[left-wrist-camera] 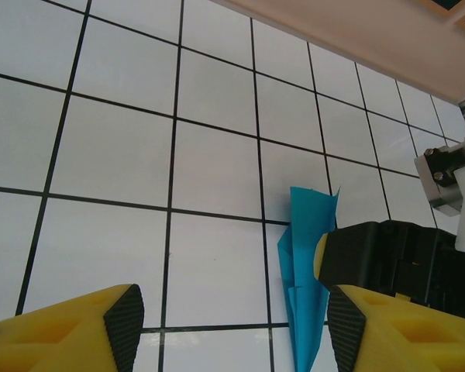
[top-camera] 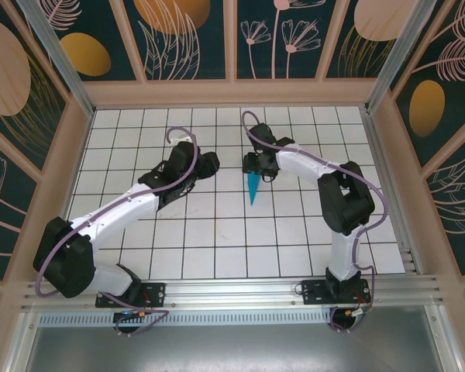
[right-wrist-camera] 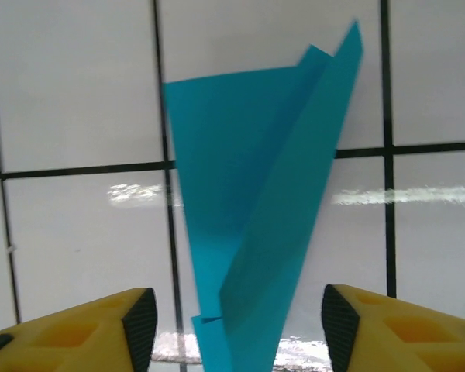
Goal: Fold a paper plane with a square sheet of paper (fold left side to right side)
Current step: Turn over the paper plane at the center of the table.
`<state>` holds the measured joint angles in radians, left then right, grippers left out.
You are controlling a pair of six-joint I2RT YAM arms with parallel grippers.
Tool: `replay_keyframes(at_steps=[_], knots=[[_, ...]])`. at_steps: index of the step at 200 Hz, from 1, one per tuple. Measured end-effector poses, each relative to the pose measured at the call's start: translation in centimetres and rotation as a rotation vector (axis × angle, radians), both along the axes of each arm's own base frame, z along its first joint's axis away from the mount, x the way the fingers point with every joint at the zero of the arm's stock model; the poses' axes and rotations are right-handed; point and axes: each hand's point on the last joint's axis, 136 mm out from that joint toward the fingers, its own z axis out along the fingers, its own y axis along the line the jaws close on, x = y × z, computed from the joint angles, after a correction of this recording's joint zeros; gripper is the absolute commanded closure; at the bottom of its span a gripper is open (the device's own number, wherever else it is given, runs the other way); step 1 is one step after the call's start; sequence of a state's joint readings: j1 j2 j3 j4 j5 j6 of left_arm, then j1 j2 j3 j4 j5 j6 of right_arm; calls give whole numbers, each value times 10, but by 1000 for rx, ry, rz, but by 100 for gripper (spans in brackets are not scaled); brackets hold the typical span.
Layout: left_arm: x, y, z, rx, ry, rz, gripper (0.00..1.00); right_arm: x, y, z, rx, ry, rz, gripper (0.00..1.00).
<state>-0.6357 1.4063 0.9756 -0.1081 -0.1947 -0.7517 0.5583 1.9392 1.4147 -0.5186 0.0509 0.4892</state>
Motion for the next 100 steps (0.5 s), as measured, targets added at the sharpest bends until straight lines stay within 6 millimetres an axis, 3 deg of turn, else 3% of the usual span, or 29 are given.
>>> replay_keyframes(at_steps=[32,76,100], knots=[[-5,5,-14,22,24,5,32,-5,-8,-11,-31,25,-29,59],[-4,10,-4,28,-9,23,24,-9,-10,-17,-38,39,-32,100],[-4,14,6,31,-36,32,20,-13,-9,-18,-30,36,9,100]])
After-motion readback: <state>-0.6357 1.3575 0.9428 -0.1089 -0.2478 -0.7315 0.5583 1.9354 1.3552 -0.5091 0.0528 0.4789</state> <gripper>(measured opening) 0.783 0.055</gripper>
